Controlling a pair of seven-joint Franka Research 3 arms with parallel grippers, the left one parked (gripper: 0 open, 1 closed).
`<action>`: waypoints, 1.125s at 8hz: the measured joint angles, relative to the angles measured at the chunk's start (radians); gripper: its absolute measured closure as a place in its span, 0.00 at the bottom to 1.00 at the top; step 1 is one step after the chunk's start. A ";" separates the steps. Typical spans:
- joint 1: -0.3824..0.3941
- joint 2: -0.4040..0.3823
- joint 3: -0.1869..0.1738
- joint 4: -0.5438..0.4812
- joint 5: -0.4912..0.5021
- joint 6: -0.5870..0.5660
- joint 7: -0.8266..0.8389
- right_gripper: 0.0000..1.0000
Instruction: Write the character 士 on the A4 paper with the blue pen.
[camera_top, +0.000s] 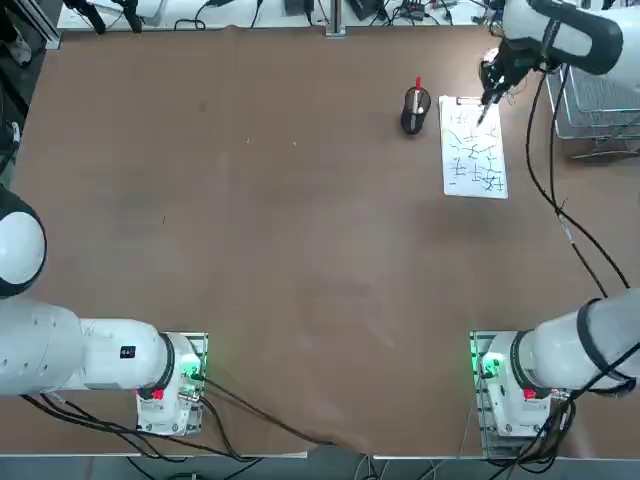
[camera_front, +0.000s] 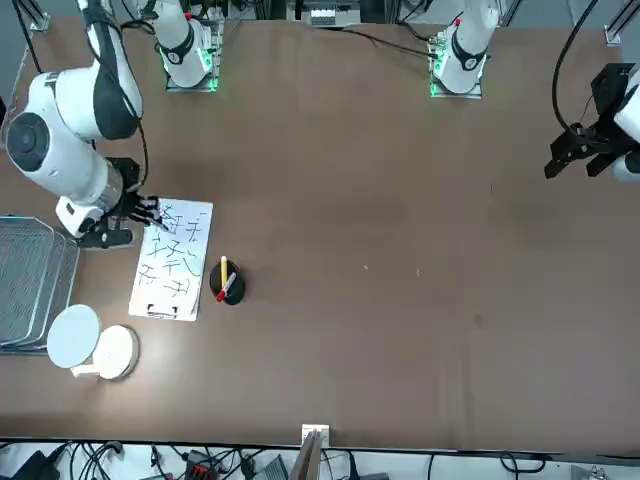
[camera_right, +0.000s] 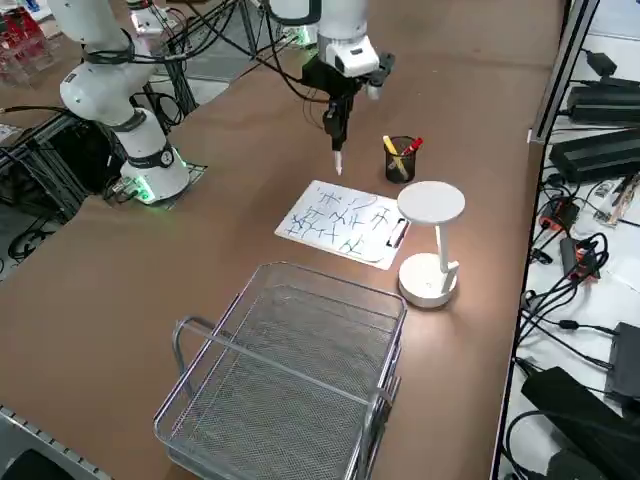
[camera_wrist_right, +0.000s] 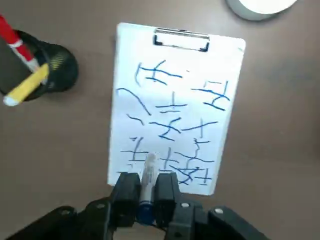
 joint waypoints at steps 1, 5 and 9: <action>-0.001 0.010 0.000 -0.002 -0.046 0.019 0.019 0.79; -0.004 0.076 -0.023 -0.003 -0.104 0.136 0.027 0.79; -0.006 0.132 -0.058 -0.004 -0.146 0.190 0.024 0.79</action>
